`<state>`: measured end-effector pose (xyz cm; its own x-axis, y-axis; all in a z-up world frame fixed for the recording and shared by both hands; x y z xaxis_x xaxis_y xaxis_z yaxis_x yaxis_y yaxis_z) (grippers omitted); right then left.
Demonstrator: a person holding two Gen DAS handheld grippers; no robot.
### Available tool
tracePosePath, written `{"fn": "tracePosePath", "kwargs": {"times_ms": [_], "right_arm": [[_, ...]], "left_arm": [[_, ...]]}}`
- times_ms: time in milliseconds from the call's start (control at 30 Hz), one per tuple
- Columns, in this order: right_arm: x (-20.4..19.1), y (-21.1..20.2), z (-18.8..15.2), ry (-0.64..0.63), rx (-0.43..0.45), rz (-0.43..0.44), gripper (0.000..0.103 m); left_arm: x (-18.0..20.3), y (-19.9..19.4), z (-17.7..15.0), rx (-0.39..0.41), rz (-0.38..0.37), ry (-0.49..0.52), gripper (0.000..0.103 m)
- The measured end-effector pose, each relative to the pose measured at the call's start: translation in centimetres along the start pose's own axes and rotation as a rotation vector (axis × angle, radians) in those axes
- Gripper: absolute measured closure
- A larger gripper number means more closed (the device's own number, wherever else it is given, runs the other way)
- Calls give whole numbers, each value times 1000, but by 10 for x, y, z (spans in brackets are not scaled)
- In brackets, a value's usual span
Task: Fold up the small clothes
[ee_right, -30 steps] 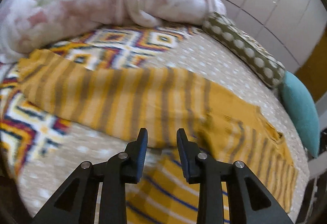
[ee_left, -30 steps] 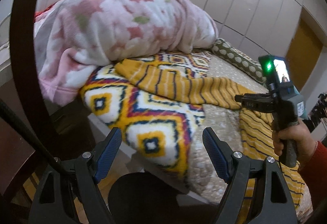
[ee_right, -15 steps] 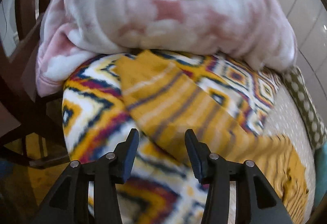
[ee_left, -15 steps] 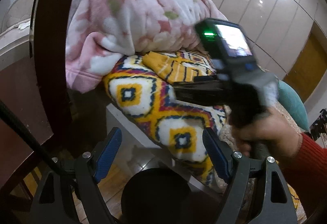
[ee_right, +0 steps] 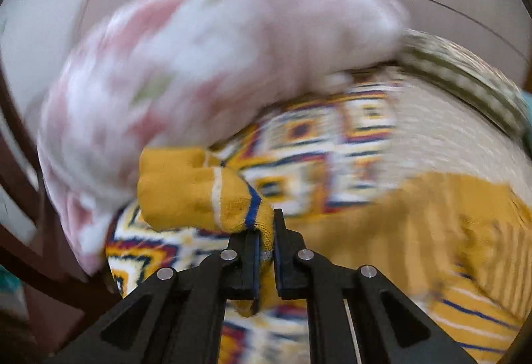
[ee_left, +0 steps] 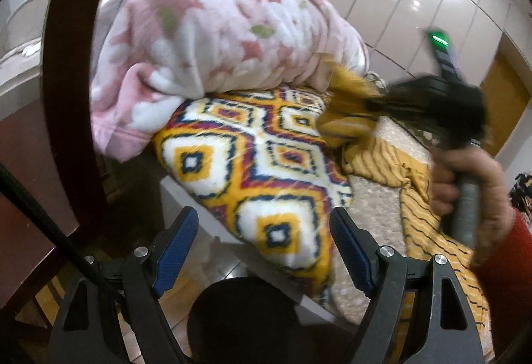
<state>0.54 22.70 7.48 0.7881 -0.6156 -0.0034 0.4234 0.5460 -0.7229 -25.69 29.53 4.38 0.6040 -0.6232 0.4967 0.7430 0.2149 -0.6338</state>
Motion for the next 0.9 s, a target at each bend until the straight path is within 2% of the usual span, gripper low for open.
{"fn": "tracePosePath", "kwargs": {"times_ms": [100,200,267,333,400,433,500,567,633,767,900], "right_arm": [[85,-45,-20,143,44,-61,96],[190,-88,-67,306,57,-170,96],[259,-113,-115,419,37,-265,96],[310,-134,-164,516,10,-352,96],[355,-146,-213,583,-48,-427,95],[375,-146,-241,608,-110,-450,94],[395,-151,-272,670,-149,-444,86],[404,-170,-289,726,-83,-415,81],[406,-189,-292,707,-48,-441,74],[408,-229,-292,641,3,-508,74],[407,-255,-303,656,62,-436,74]], "left_arm": [[22,0,-4,-3,-19,42,23],[46,2,-12,-14,-37,91,23],[66,5,-19,-22,-48,135,23],[87,9,-27,-39,-68,172,23],[103,15,-36,-65,-84,193,23],[115,19,-42,-87,-96,206,23],[133,25,-53,-118,-110,227,23],[148,29,-63,-137,-109,257,23],[165,33,-74,-144,-104,302,23],[199,47,-100,-162,-113,400,23],[218,75,-127,-230,-95,438,23]]}}
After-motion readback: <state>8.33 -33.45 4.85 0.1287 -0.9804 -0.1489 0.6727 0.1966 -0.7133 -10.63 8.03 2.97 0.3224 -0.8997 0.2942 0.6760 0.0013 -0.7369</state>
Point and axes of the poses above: each gripper's, at about its wrist camera, not at the fingertips, and y roughly the way its jaws point, x to its right, z to its top, the point moved 7 cm from there along y, roughly the way its jaws point, and after that the axes turned 15 degrees about -y, right-handed, at the moved point
